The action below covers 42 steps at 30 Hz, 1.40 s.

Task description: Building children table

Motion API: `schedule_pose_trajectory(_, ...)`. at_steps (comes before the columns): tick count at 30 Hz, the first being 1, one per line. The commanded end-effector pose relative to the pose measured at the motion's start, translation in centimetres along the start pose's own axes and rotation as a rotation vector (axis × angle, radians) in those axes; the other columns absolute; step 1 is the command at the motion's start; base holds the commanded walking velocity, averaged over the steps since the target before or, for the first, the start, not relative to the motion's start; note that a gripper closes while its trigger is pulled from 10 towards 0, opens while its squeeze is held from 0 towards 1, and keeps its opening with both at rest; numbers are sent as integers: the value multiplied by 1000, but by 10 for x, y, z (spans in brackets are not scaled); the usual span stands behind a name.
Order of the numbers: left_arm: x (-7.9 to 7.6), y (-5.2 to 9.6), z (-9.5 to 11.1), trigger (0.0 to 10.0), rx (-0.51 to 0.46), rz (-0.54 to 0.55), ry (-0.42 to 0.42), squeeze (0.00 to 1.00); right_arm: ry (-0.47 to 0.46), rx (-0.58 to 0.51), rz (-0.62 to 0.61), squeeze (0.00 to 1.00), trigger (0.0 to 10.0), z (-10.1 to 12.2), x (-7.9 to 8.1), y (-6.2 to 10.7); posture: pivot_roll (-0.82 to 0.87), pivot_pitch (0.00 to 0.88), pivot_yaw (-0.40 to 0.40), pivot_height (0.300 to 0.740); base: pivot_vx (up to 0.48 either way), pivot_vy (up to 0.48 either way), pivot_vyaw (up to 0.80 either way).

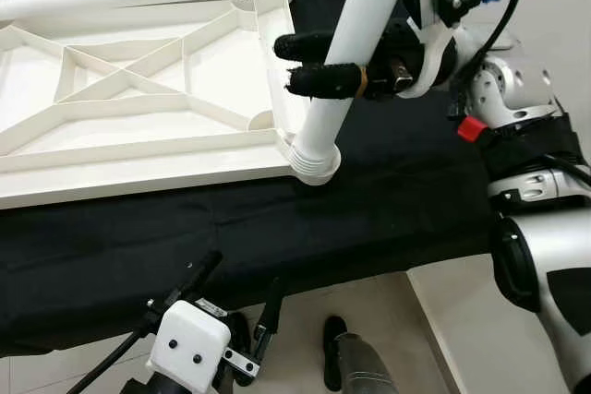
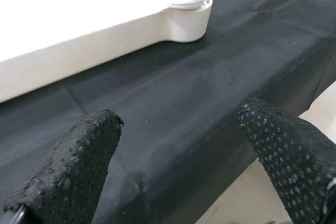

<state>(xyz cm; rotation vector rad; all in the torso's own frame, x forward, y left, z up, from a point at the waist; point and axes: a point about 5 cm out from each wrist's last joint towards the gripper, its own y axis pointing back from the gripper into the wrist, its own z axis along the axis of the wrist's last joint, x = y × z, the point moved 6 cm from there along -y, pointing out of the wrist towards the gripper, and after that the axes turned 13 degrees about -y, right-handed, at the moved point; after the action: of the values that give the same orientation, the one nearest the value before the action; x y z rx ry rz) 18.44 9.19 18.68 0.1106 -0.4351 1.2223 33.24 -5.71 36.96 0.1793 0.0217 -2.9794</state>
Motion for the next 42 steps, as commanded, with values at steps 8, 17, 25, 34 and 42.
schedule_pose_trajectory(8, -5, 7, -2, 10000, 27, -35, 15, 0, 25, 46, 53, 0, 10000, -6, 8, -5, 56, 439, -42, 740, 0, 0, 0)
schedule_pose_trajectory(17, -6, 9, 0, 10000, 28, -38, 15, 0, 59, 85, 47, 0, 10000, -4, 9, -2, 58, 450, -44, 740, 0, 0, 0)
schedule_pose_trajectory(25, -6, 10, 2, 10000, 29, -41, 13, 0, 83, 116, 50, 0, 10000, 4, 13, 1, 59, 460, -41, 740, 0, 0, 0)
schedule_pose_trajectory(34, -6, 9, 2, 10000, 28, -42, 11, 0, 74, 127, 88, 0, 10000, 0, 19, -5, 55, 463, -42, 740, 0, 0, 0)
schedule_pose_trajectory(42, -6, 9, 2, 10000, 27, -40, 9, 0, 74, 145, 142, 0, 10000, -6, 28, -13, 54, 462, -46, 740, 0, 0, 0)
